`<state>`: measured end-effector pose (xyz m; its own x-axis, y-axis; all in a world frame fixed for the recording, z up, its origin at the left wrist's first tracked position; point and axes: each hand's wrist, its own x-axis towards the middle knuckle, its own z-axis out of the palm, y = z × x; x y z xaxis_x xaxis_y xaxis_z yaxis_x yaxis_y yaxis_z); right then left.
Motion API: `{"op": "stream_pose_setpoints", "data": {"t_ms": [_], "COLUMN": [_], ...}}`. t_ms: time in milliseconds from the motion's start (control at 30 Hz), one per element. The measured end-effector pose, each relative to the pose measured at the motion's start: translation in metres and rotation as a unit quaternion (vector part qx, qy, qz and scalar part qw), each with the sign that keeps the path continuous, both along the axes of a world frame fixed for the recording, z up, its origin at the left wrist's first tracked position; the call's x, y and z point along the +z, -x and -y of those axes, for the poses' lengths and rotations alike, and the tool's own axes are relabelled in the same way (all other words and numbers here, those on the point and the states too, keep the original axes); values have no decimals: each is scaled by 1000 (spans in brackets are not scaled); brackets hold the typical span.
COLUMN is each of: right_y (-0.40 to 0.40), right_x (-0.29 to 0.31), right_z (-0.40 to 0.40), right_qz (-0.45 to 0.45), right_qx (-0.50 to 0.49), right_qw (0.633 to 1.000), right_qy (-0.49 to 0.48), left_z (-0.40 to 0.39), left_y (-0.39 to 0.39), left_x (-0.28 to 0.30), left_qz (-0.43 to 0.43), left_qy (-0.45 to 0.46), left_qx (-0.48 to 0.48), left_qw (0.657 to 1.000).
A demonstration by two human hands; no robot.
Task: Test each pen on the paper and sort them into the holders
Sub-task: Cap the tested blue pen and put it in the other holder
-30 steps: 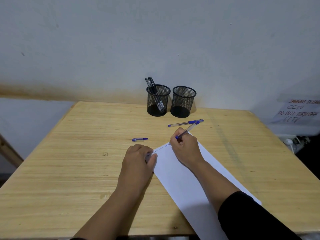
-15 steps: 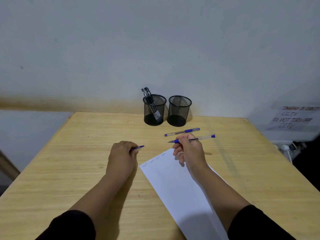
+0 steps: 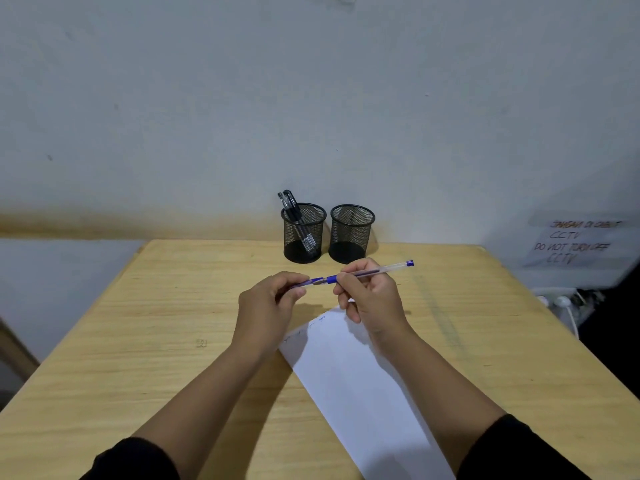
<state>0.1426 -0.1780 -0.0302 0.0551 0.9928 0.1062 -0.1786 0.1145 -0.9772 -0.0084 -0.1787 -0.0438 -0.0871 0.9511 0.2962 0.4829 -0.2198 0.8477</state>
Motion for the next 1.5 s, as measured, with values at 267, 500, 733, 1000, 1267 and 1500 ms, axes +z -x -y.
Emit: {"op": "stream_pose_setpoints", "data": {"t_ms": [267, 500, 733, 1000, 1267, 1500], "right_y": [-5, -3, -7, -31, -44, -73], "right_x": [11, 15, 14, 27, 41, 63], "right_z": [8, 18, 28, 29, -2, -62], "right_qz": [-4, -31, 20, 97, 206, 206], "right_qx": [42, 38, 71, 83, 63, -22], "right_qw": [999, 998, 997, 992, 976, 978], "right_qy": [-28, -37, -35, 16, 9, -15], "left_z": [11, 19, 19, 3, -30, -86], "left_y": [-8, -18, -4, 14, -35, -80], "left_x": [16, 20, 21, 42, 75, 69], "left_qz": [0, -5, -19, -65, -37, 25], "left_qy": [-43, -90, -61, -78, -132, -48], "left_qx": [-24, 16, 3, -1, -52, 18], "left_qw": [999, 996, 998, 995, 989, 998]}}
